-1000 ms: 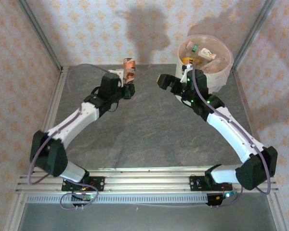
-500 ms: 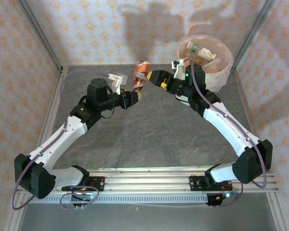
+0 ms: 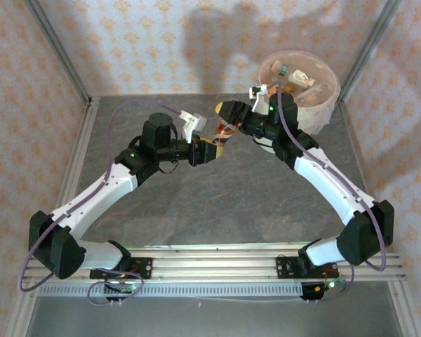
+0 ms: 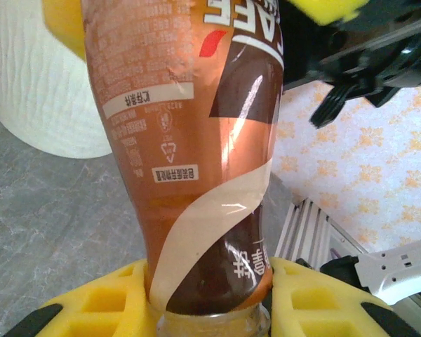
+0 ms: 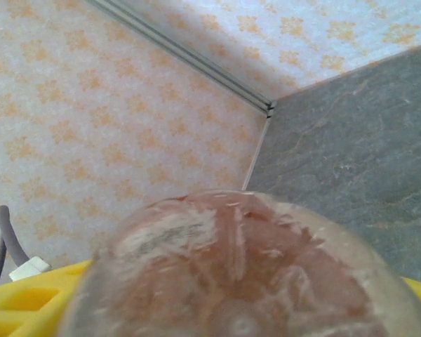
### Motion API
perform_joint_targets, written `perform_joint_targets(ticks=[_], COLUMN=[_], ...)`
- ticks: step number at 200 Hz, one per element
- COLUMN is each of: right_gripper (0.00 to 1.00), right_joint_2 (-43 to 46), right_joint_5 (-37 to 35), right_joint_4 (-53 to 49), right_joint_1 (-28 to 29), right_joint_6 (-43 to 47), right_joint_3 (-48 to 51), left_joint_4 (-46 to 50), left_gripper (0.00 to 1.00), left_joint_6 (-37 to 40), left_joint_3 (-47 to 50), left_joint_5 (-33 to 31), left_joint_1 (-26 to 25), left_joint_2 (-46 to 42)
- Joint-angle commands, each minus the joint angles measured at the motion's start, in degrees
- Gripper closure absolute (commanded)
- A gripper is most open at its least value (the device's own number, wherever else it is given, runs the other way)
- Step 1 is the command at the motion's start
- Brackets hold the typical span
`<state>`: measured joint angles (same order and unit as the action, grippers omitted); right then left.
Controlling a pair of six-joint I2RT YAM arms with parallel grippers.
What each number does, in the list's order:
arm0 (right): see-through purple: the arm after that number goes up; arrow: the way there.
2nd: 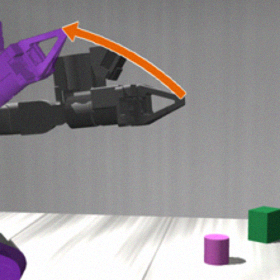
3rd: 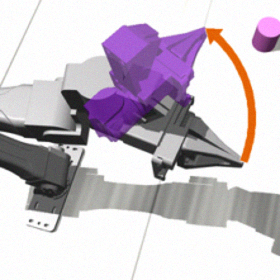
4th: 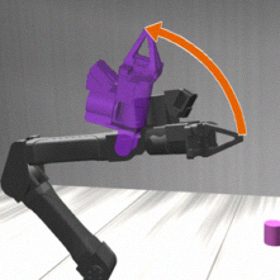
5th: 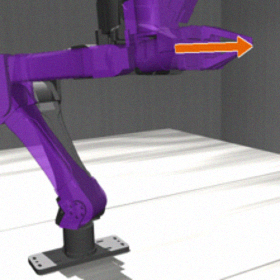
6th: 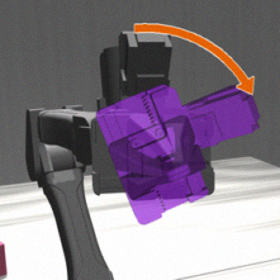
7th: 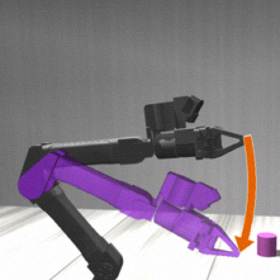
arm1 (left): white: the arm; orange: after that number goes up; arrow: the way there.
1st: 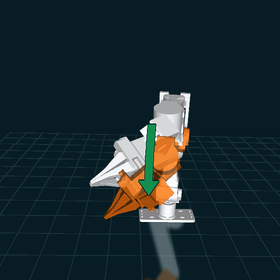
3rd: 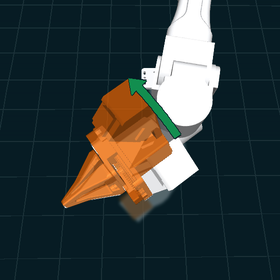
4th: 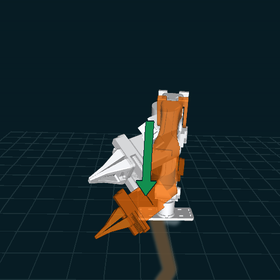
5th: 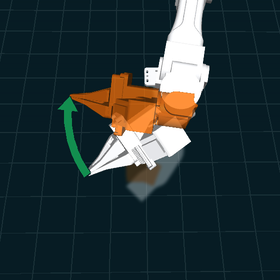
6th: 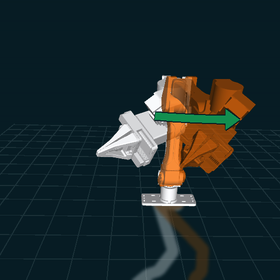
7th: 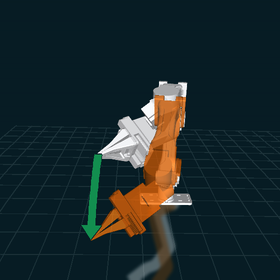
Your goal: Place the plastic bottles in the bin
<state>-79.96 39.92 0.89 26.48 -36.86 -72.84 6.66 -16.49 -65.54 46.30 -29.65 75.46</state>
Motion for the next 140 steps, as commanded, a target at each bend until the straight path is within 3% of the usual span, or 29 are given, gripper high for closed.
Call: perform_joint_targets(ticks=[1, 31, 54, 60, 68, 72, 97, 140], right_gripper=[0.33, 0.52, 0.61, 0.62, 0.62, 0.62, 0.61, 0.61], right_joint_2=[3.31, 5.14, 5.35, 5.21, 4.92, 4.68, 2.73, -5.24], right_joint_5=[-2.65, -4.06, -5.75, -6.59, -7.79, -8.08, -12.49, -27.93], right_joint_4=[-2.94, -3.47, -5.6, -7.19, -9.63, -10.85, -20.14, -30.75], right_joint_1=[0.16, 0.1, 0.01, -0.24, -0.7, -1.15, -5.3, -13.29], right_joint_6=[1.85, 3.01, 4.98, 6.08, 7.8, 8.78, 16.21, 27.57], right_joint_3=[0.31, 1.14, -1.45, -2.66, -4.82, -6.09, -16.58, -34.44], left_joint_4=[-0.58, -0.77, 0.24, 0.57, 0.86, 0.81, -0.36, 3.71], left_gripper=[0.8, 0.78, 0.64, 0.55, 0.29, 0.22, 0.01, 0.0], left_joint_6=[0.77, 0.07, -1.39, -1.71, -2.54, -2.92, -4.06, -4.96], left_joint_3=[-1.47, -1.77, -3.3, -3.68, -4.25, -4.27, -3.16, -0.97], left_joint_5=[-0.93, -1.21, -2.37, -2.42, -3.34, -3.87, -9.29, -25.83], left_joint_1=[-0.41, -0.41, -0.41, -0.44, -0.42, -0.45, -0.33, 0.03], left_joint_2=[0.18, 1.07, 2.25, 2.53, 2.82, 2.83, 0.85, -2.97])
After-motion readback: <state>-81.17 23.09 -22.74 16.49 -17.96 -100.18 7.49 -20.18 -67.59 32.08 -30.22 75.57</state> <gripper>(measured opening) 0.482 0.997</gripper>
